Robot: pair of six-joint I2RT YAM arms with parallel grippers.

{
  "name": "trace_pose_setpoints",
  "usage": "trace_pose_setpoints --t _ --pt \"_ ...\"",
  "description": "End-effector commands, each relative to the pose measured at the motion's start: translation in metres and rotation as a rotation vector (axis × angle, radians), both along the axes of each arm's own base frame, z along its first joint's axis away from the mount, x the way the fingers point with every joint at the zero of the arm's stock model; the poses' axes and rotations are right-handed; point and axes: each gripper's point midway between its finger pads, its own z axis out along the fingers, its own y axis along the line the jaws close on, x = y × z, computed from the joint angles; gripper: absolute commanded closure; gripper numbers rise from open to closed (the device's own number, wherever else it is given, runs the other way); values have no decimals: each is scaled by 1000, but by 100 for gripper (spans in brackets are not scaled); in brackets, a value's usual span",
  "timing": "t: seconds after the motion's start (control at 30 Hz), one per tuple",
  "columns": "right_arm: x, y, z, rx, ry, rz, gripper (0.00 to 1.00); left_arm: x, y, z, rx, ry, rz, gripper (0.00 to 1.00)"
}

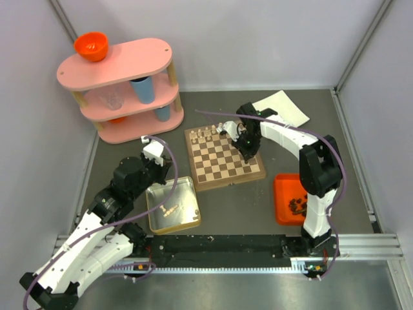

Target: Set up the chess pieces on the board

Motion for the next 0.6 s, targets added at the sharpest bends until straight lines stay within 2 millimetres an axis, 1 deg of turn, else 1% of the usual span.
trace_pose_setpoints --t 0.0,0.37,0.57 --pt "-1 9 0 2 7 11 100 4 -3 11 -19 -47 -10 98" --pt "-2 13 -2 10 16 14 99 4 -4 11 -19 -47 -17 97" --pt "1 14 -2 8 11 10 98 4 -4 10 -18 -44 -17 98"
